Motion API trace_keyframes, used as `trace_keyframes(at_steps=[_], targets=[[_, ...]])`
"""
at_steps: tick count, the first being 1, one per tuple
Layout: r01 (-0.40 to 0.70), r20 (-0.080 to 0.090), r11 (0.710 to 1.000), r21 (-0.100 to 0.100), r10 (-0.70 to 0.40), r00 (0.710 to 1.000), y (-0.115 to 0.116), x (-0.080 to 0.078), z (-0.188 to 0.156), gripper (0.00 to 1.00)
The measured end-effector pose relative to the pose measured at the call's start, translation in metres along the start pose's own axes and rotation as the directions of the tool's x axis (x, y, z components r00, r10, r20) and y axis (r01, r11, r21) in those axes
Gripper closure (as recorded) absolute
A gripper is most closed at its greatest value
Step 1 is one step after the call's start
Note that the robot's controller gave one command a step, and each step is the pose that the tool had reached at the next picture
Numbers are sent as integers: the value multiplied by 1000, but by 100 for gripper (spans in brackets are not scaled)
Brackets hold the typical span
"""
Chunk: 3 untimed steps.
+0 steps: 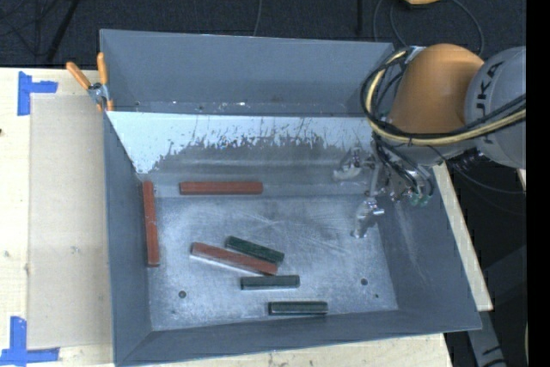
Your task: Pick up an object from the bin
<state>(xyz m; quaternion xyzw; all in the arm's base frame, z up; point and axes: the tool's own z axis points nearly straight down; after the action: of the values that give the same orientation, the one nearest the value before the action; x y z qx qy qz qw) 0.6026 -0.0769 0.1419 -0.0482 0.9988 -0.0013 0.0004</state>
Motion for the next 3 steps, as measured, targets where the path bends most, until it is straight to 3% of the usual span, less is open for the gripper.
trace_keyframes(at_steps=[1, 2, 3], targets=[[-4, 4, 1000, -3, 4, 1000, 24, -3, 14, 0], [-48, -9, 999, -7, 48, 999, -4, 11, -18, 0], [-46, 7, 999, 2, 46, 999, 19, 31, -13, 0]])
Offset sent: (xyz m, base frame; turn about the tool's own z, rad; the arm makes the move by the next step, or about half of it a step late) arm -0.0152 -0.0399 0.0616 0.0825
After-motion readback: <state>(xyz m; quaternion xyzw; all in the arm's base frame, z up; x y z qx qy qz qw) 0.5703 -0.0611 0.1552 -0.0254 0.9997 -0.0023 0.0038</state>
